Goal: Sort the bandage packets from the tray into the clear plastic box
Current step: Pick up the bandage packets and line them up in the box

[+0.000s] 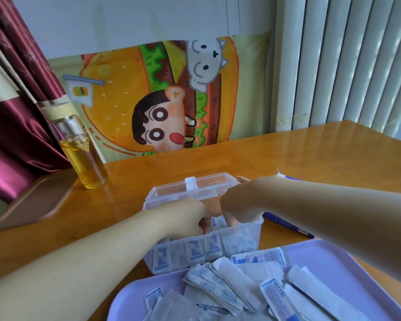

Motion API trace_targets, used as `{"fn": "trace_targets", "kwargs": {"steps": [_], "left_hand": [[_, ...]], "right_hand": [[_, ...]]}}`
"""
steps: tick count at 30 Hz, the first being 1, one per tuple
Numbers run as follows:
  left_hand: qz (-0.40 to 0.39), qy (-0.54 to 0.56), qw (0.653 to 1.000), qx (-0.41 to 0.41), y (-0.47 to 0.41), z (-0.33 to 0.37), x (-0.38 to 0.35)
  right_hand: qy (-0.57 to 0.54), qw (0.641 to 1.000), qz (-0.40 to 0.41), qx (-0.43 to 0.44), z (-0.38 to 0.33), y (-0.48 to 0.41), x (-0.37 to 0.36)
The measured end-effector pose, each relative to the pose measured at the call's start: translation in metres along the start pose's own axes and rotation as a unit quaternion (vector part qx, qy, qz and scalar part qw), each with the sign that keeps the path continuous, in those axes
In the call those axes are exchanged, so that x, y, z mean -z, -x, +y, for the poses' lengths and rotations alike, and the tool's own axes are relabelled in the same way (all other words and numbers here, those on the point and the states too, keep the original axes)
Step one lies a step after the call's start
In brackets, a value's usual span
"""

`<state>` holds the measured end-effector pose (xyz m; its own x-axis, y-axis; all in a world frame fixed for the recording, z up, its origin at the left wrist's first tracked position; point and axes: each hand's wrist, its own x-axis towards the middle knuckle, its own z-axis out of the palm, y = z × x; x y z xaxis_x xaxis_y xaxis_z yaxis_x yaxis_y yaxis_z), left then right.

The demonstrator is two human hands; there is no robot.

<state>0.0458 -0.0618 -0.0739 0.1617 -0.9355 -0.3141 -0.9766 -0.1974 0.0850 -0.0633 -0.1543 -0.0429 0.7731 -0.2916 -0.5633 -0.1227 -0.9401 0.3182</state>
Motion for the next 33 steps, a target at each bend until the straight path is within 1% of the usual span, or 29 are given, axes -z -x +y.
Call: {"fn": "trace_targets", "kwargs": {"steps": [2,5,7,8,10,12,14,15,16,17,19,21,22,24,27,30,33], "left_hand": [[0.005,-0.005,1.0,0.004,0.001,0.0,0.001],[0.022,-0.007,1.0,0.02,0.007,-0.002,0.009],[0.057,0.003,0.998,0.032,0.017,-0.004,0.016],[0.088,0.015,0.995,0.038,0.024,-0.005,0.018],[0.171,0.055,0.983,0.05,0.037,-0.005,0.021],[0.252,0.097,0.961,0.06,0.053,-0.003,0.023],[0.317,0.143,0.936,0.062,0.073,0.003,0.021],[0.341,0.163,0.924,0.061,0.088,0.009,0.016],[0.361,0.176,0.914,0.055,0.102,0.016,0.011],[0.376,0.184,0.907,0.047,0.117,0.024,0.004],[0.385,0.192,0.902,0.028,0.141,0.038,-0.012],[0.358,0.202,0.911,0.027,0.157,0.049,-0.028],[0.339,0.21,0.916,0.031,0.16,0.054,-0.036],[0.309,0.218,0.925,0.037,0.163,0.063,-0.05],[0.292,0.224,0.929,0.033,0.161,0.081,-0.062],[0.287,0.247,0.925,0.027,0.162,0.097,-0.068],[0.294,0.253,0.921,0.021,0.17,0.108,-0.073]], "right_hand": [[-0.004,1.0,0.008,-0.006,0.0,0.001,-0.001],[-0.037,0.998,0.047,-0.015,0.003,0.009,0.001],[-0.061,0.992,0.104,-0.024,0.006,0.02,0.002],[-0.081,0.986,0.144,-0.032,0.007,0.027,0.003],[-0.14,0.959,0.244,-0.041,0.009,0.04,0.002],[-0.206,0.92,0.331,-0.045,0.006,0.055,-0.002],[-0.244,0.887,0.39,-0.046,-0.001,0.073,-0.012],[-0.253,0.878,0.403,-0.046,-0.009,0.084,-0.02],[-0.261,0.875,0.406,-0.045,-0.014,0.093,-0.029],[-0.263,0.878,0.396,-0.049,-0.021,0.103,-0.04],[-0.246,0.906,0.337,-0.07,-0.028,0.116,-0.062],[-0.235,0.937,0.239,-0.099,-0.032,0.124,-0.085],[-0.235,0.945,0.193,-0.121,-0.034,0.125,-0.096],[-0.253,0.943,0.141,-0.166,-0.036,0.127,-0.116],[-0.283,0.931,0.141,-0.183,-0.043,0.127,-0.137],[-0.3,0.918,0.172,-0.193,-0.046,0.129,-0.147],[-0.302,0.909,0.185,-0.219,-0.045,0.129,-0.152]]}}
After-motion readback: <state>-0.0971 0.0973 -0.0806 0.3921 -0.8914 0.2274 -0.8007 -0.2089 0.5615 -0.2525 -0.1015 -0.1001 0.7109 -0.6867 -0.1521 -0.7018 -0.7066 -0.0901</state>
